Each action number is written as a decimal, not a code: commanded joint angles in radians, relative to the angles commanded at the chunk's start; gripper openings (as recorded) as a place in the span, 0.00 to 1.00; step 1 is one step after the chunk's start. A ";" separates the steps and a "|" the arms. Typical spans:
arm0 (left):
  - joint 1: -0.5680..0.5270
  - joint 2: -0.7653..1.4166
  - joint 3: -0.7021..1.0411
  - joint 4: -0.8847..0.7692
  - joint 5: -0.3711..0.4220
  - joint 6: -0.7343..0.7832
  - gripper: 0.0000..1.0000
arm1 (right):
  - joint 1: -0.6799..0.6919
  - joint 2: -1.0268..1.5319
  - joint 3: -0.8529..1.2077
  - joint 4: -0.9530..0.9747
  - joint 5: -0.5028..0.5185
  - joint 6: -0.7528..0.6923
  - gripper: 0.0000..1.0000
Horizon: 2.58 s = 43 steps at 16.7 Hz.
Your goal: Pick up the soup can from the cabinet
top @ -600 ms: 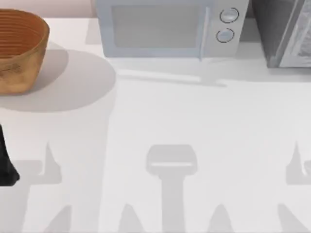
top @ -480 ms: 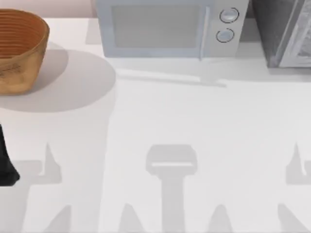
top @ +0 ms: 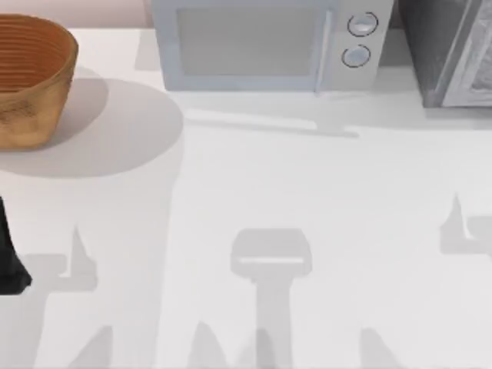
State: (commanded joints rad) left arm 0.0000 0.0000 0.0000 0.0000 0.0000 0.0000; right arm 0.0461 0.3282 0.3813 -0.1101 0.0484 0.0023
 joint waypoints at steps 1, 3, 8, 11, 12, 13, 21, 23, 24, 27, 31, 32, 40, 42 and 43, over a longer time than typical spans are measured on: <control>0.000 0.000 0.000 0.000 0.000 0.000 1.00 | 0.009 0.068 0.090 -0.021 0.010 0.001 1.00; 0.000 0.000 0.000 0.000 0.000 0.000 1.00 | 0.028 0.210 0.284 -0.064 0.032 0.004 1.00; 0.000 0.000 0.000 0.000 0.000 0.000 1.00 | 0.078 0.573 0.787 -0.173 0.087 0.010 1.00; 0.000 0.000 0.000 0.000 0.000 0.000 1.00 | 0.105 0.766 1.050 -0.232 0.115 0.012 1.00; 0.000 0.000 0.000 0.000 0.000 0.000 1.00 | 0.113 0.820 1.124 -0.249 0.123 0.013 1.00; 0.000 0.000 0.000 0.000 0.000 0.000 1.00 | 0.119 0.868 1.189 -0.264 0.129 0.013 1.00; 0.000 0.000 0.000 0.000 0.000 0.000 1.00 | 0.139 0.999 1.361 -0.307 0.148 0.013 1.00; 0.000 0.000 0.000 0.000 0.000 0.000 1.00 | 0.134 0.996 1.358 -0.306 0.147 0.013 1.00; 0.000 0.000 0.000 0.000 0.000 0.000 1.00 | 0.134 0.999 1.359 -0.304 0.147 0.013 1.00; 0.000 0.000 0.000 0.000 0.000 0.000 1.00 | 0.134 1.061 1.382 -0.262 0.149 0.013 1.00; 0.000 0.000 0.000 0.000 0.000 0.000 1.00 | 0.133 1.192 1.424 -0.171 0.150 0.012 1.00; 0.000 0.000 0.000 0.000 0.000 0.000 1.00 | 0.132 1.218 1.431 -0.152 0.150 0.011 1.00; 0.000 0.000 0.000 0.000 0.000 0.000 1.00 | 0.129 1.272 1.469 -0.135 0.148 0.010 1.00; 0.000 0.000 0.000 0.000 0.000 0.000 1.00 | 0.122 1.320 1.526 -0.142 0.142 0.010 1.00; 0.000 0.000 0.000 0.000 0.000 0.000 1.00 | 0.119 1.348 1.559 -0.146 0.139 0.010 1.00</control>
State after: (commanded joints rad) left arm 0.0000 0.0000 0.0000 0.0000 0.0000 0.0000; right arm 0.1648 1.6766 1.9400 -0.2565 0.1877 0.0123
